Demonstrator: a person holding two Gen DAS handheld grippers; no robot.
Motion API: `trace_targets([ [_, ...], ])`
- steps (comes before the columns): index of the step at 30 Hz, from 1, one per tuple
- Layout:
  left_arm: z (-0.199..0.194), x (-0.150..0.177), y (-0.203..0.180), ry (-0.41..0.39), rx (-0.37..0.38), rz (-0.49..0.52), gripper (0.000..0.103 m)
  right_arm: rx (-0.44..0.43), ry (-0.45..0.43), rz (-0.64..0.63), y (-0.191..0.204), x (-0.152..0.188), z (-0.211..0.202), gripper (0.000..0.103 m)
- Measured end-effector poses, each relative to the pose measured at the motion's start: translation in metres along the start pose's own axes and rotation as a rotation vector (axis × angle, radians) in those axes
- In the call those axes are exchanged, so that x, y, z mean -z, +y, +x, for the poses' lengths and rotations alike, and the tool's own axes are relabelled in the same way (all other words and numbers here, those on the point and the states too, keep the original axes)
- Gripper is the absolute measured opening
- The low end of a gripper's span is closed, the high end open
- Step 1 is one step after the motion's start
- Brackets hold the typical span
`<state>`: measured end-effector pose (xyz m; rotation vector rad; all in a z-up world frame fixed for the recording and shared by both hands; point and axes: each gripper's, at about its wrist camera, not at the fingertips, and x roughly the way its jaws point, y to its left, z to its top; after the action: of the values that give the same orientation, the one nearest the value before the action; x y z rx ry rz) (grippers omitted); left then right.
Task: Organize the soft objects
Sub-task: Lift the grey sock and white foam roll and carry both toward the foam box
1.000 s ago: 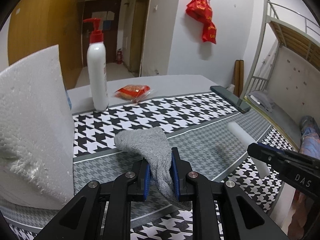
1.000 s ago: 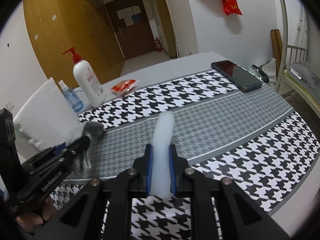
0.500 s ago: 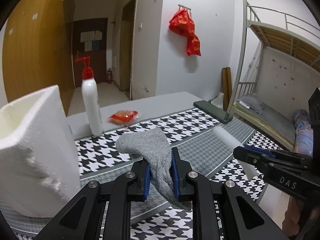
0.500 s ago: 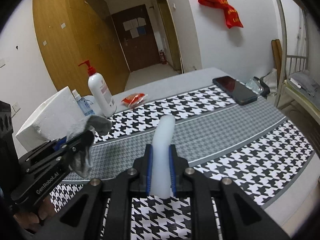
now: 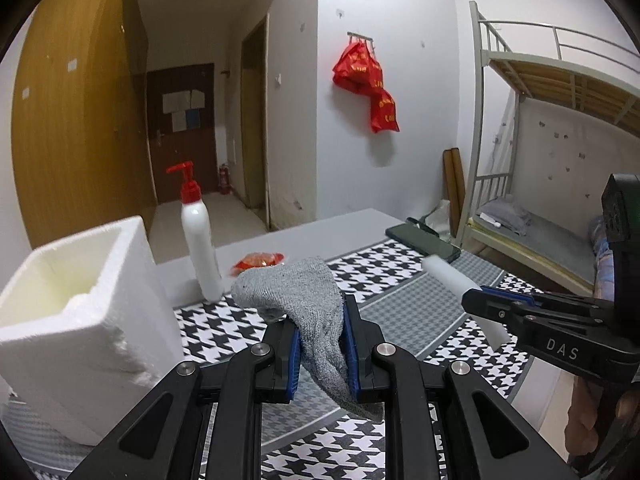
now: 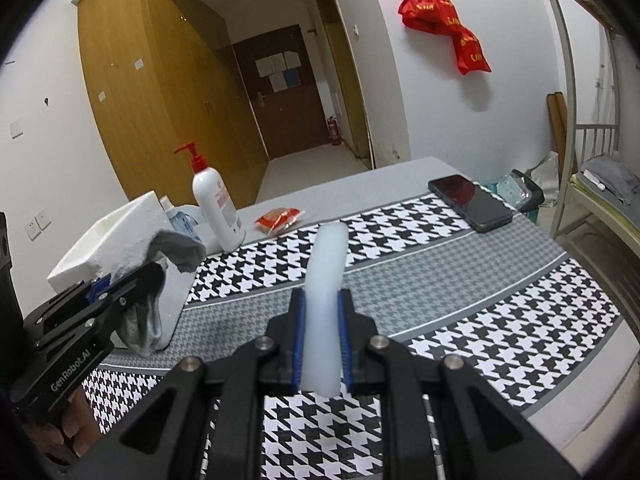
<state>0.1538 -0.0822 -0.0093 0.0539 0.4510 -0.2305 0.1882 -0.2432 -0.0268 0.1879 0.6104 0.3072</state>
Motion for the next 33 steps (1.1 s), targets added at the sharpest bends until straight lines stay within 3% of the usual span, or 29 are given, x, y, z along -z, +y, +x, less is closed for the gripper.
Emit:
trace_targets([
  [10, -0.027, -0.008, 0.007, -0.065, -0.052, -0.013, 0.020, -0.029, -0.029, -0.038, 0.008, -0.004, -0.014, 0.019],
  [33, -0.076, -0.021, 0.018, -0.172, -0.183, -0.006, 0.020, -0.196, -0.096, -0.173, 0.059, -0.026, -0.027, 0.019],
])
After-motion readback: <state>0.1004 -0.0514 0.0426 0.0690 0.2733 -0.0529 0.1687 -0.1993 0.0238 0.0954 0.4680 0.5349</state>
